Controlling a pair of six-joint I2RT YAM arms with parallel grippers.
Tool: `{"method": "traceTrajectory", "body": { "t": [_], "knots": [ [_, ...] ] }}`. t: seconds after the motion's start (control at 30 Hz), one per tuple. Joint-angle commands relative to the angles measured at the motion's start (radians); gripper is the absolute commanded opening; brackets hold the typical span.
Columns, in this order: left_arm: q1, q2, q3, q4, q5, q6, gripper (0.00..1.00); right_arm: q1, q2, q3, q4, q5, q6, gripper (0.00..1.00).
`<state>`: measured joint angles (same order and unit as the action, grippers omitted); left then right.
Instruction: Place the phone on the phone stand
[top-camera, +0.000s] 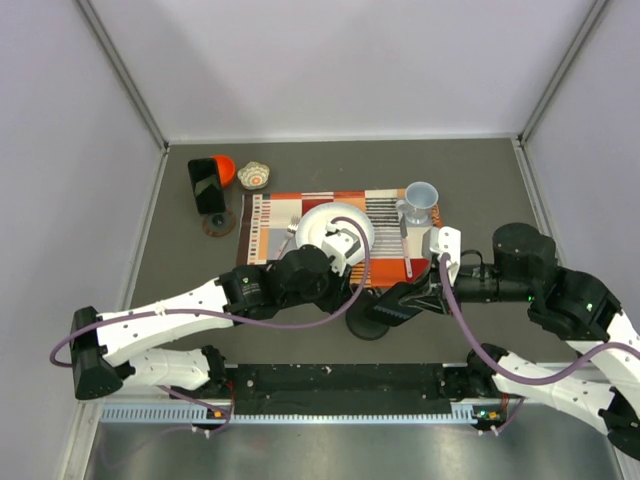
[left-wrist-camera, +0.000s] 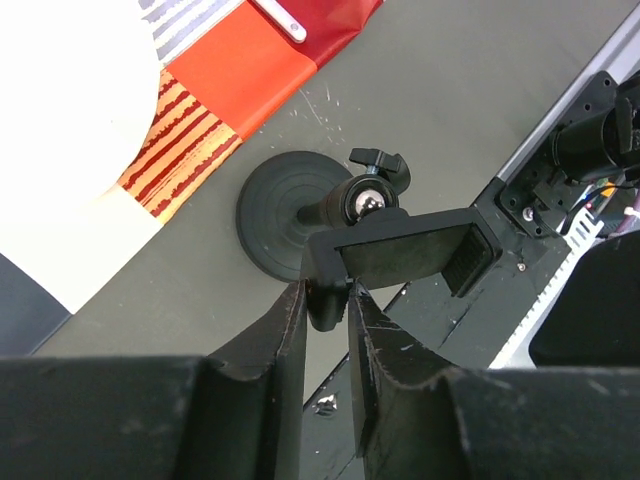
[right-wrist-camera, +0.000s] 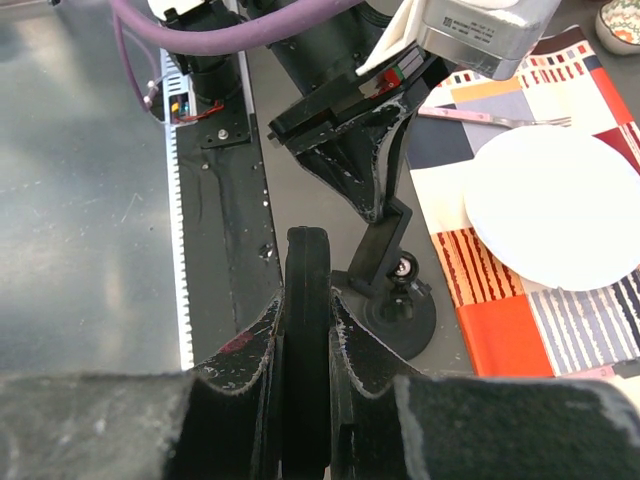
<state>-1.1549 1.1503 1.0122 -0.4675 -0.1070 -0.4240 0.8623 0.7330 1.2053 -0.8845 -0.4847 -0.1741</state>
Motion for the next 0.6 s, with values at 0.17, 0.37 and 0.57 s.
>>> {"method": "traceTrajectory", "body": {
  "t": [0.17, 0.37, 0.57],
  "knots": [
    [-0.006, -0.006, 0.035, 0.046, -0.031, 0.056, 0.00, 0.009, 0.064, 0.030, 0.113, -0.149, -0.054, 0.00],
    [-0.005, -0.026, 0.008, 0.070, 0.036, 0.142, 0.00, 0.011, 0.146, 0.049, 0.139, -0.209, -0.137, 0.00],
    [-0.005, -0.041, -0.014, 0.070, 0.163, 0.270, 0.00, 0.020, 0.226, 0.044, 0.226, -0.305, -0.191, 0.00]
  ]
}}
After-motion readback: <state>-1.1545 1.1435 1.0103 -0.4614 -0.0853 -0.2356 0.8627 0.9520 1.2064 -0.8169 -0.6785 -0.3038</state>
